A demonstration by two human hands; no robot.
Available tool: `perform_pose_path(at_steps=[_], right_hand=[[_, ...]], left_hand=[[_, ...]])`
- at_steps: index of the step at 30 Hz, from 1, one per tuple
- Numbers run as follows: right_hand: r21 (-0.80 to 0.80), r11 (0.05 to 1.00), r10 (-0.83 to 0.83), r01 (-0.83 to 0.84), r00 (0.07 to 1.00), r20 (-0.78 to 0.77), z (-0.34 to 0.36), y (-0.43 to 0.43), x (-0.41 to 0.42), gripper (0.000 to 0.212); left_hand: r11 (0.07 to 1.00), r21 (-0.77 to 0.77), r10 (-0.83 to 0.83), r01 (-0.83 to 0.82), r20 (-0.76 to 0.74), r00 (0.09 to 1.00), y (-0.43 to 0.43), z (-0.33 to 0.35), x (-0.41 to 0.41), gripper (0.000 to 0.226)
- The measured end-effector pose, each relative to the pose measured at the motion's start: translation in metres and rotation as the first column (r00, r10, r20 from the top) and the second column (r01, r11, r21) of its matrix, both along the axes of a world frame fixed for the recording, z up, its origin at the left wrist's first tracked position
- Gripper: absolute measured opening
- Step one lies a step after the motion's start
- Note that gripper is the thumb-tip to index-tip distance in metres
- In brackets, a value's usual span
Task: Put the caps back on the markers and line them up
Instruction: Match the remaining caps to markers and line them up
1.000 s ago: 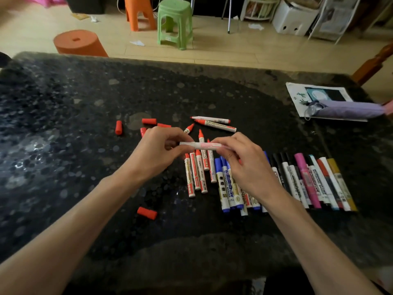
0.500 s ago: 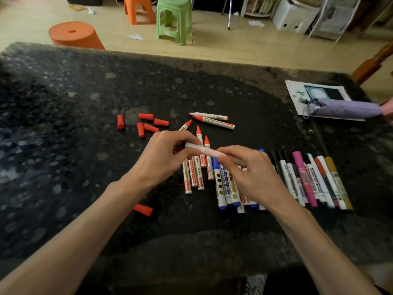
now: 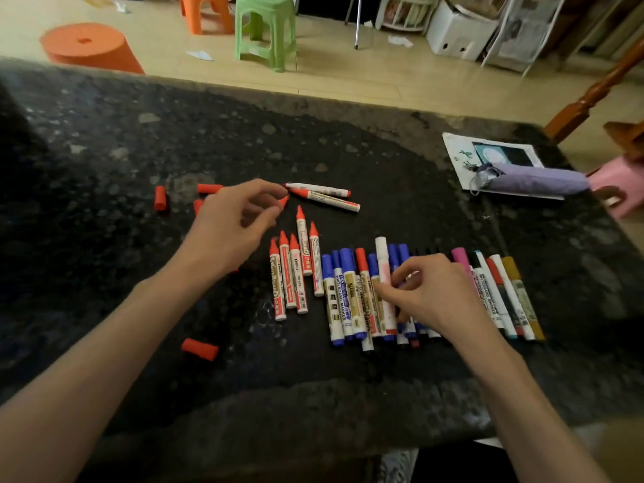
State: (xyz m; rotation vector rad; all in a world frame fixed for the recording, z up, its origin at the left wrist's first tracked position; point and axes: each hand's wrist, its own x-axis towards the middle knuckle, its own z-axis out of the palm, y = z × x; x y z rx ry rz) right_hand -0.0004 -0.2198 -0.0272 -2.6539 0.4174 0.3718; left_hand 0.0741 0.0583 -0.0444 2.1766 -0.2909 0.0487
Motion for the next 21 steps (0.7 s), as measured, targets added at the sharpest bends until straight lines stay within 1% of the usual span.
perform_pose_path(at_steps=[2, 5, 8, 11, 12, 13, 14, 15, 16, 18, 19, 21], right_hand=[[-0.06, 0.998, 0.008, -0.01, 1.0, -0.023, 0.001, 0.004, -0.001, 0.026], [-0.133, 0.99, 0.039, -0.037, 0.999, 0.007, 0.005, 0.01, 0.001, 0.028], [-0.105, 0.989, 0.116, -0.108, 0.99, 0.074, 0.007, 0.025, 0.004, 0.018], [-0.017, 0.971, 0.238, -0.238, 0.965, 0.106, 0.001, 0.051, 0.007, 0.013], [0.002, 0.96, 0.28, -0.281, 0.955, 0.101, -0.002, 0.061, 0.007, 0.012], [0.011, 0.947, 0.318, -0.321, 0.943, 0.099, -0.004, 0.07, 0.008, 0.011], [0.016, 0.937, 0.347, -0.35, 0.933, 0.098, -0.006, 0.08, 0.01, 0.011], [0.022, 0.929, 0.365, -0.369, 0.925, 0.1, -0.008, 0.089, 0.011, 0.012], [0.027, 0.924, 0.377, -0.382, 0.92, 0.103, -0.011, 0.097, 0.013, 0.014], [0.018, 0.921, 0.385, -0.39, 0.915, 0.119, -0.016, 0.113, 0.016, 0.017], [-0.003, 0.922, 0.385, -0.388, 0.915, 0.122, -0.019, 0.119, 0.018, 0.02], [-0.082, 0.926, 0.377, -0.369, 0.919, 0.115, -0.025, 0.13, 0.021, 0.027]], left_hand=[[0.999, -0.029, 0.031, -0.03, 0.007, 1.0, 0.005, 0.001, 0.002, 0.028], [0.995, -0.071, 0.075, -0.075, -0.001, 0.997, 0.014, 0.004, 0.006, 0.028], [0.988, -0.089, 0.123, -0.123, 0.0, 0.992, 0.026, 0.007, 0.01, 0.029], [0.992, -0.036, 0.119, -0.12, -0.022, 0.993, 0.04, 0.007, 0.011, 0.024], [0.996, 0.016, 0.091, -0.09, -0.043, 0.995, 0.047, 0.008, 0.011, 0.018], [0.997, 0.078, 0.03, -0.024, -0.079, 0.996, 0.054, 0.009, 0.009, 0.009], [0.988, 0.135, -0.062, 0.081, -0.14, 0.988, 0.06, 0.012, 0.005, 0.007], [0.964, 0.171, -0.163, 0.203, -0.221, 0.961, 0.066, 0.013, 0.0, 0.018], [0.927, 0.2, -0.244, 0.318, -0.322, 0.915, 0.07, 0.013, -0.006, 0.026], [0.817, 0.298, -0.307, 0.494, -0.5, 0.81, 0.075, 0.011, -0.021, 0.037], [0.744, 0.362, -0.314, 0.562, -0.553, 0.772, 0.077, 0.008, -0.028, 0.043], [0.615, 0.473, -0.299, 0.63, -0.6, 0.742, 0.077, 0.001, -0.038, 0.054]])
